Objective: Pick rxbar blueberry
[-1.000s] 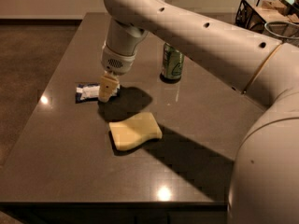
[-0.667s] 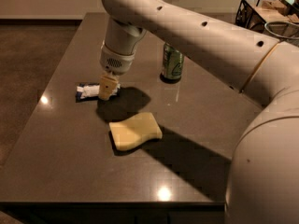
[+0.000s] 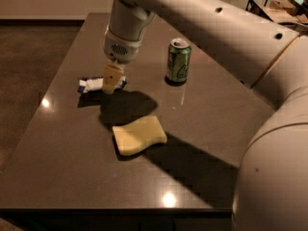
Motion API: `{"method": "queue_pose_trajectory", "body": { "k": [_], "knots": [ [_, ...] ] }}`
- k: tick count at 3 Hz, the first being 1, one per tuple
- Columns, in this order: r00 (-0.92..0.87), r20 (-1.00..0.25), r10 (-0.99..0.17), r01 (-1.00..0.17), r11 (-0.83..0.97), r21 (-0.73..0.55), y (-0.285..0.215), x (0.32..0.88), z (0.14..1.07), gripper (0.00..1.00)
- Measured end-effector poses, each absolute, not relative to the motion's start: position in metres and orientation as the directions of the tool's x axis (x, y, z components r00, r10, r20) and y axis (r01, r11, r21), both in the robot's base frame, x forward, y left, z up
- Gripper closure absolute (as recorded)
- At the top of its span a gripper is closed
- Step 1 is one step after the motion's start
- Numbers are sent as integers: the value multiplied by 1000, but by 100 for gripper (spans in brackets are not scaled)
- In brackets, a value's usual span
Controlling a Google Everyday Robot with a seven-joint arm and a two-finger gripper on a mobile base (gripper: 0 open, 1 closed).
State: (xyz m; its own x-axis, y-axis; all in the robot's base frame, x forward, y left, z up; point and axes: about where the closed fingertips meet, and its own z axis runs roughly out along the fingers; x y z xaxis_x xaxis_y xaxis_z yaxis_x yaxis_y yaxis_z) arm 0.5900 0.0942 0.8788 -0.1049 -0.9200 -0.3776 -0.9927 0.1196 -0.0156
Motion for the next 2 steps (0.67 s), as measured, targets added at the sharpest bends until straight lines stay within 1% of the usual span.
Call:
{"method": "queue_pose_trajectory", "body": {
  "k": [1,2],
  "knots": [
    [-52,-419,-906,-993,93,-78,90,587,971,100],
    [-52,-420,-906,-993,93,-79,91,587,970,100]
  ]
}}
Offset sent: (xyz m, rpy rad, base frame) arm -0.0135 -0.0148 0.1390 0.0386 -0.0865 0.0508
